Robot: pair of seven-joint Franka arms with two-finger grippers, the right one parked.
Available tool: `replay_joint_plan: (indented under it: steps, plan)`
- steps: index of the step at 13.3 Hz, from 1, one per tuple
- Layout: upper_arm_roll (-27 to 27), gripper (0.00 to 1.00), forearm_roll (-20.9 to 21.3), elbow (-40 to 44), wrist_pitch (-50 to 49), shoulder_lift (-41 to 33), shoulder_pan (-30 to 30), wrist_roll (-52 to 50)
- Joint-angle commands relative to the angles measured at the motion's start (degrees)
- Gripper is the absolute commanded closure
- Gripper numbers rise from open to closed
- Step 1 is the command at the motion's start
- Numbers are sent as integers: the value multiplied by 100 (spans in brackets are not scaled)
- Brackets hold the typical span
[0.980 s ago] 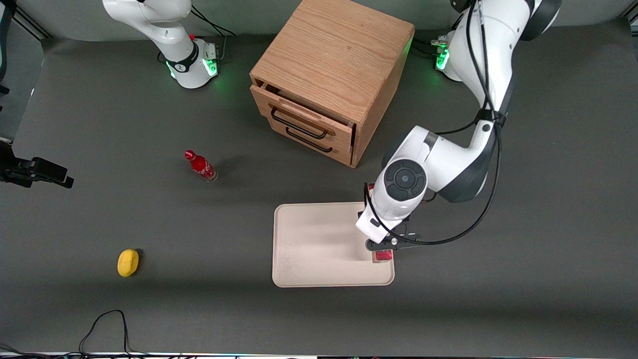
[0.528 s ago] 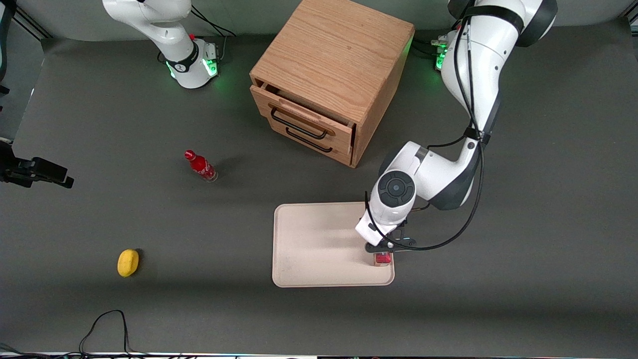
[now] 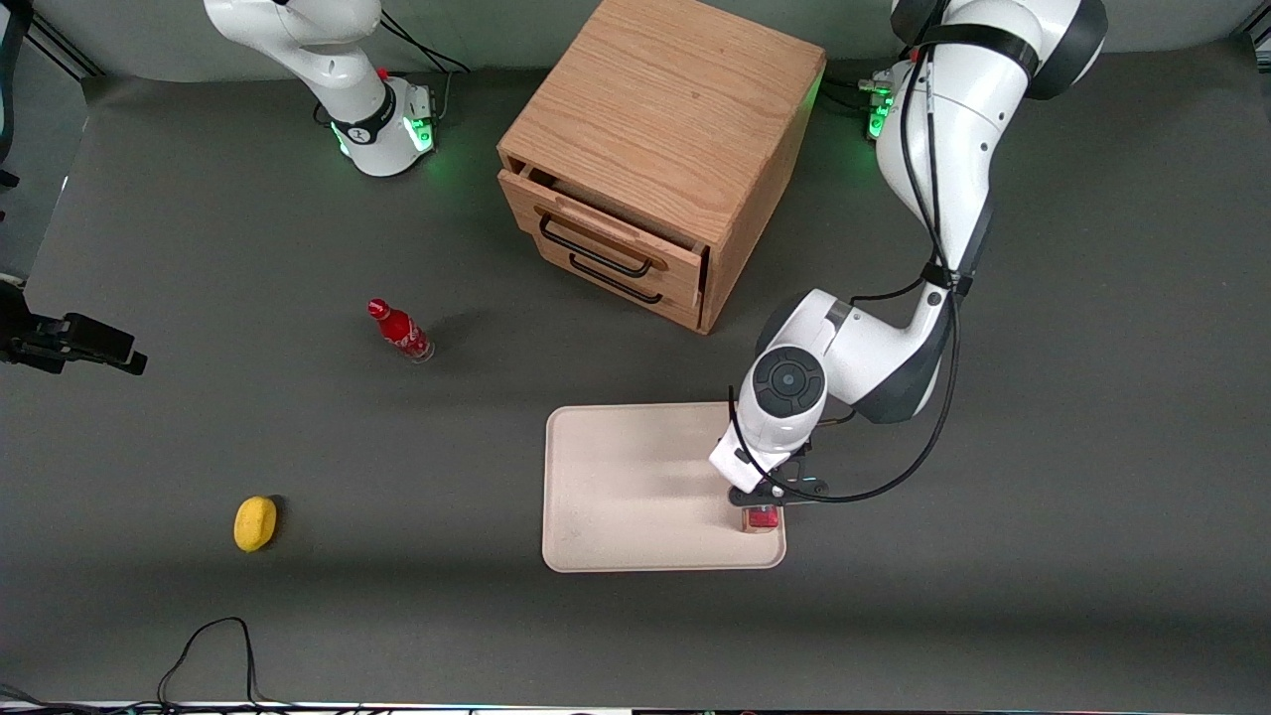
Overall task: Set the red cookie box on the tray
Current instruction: 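Lower the box onto the tray and open the left gripper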
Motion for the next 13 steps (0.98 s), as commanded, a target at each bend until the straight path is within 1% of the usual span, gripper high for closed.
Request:
replay_joint_plan:
  steps: [1,2,3,4,5,6,9,11,13]
  plan:
    - [6,57,98,-61,122,-13,-2,26]
    - [6,53,98,-61,122,-4,7,26]
    - [6,37,98,-61,122,-4,7,26]
    - [6,34,98,-61,122,-4,7,26]
    - [6,20,98,-61,131,4,-2,26]
    - [6,0,98,-61,131,4,-2,26]
    - [6,0,98,0,-9,-118,24,-53]
    - [-3,0,81,17,-630,-565,33,-54]
    - [-12,0,37,18,-1385,-1170,86,7]
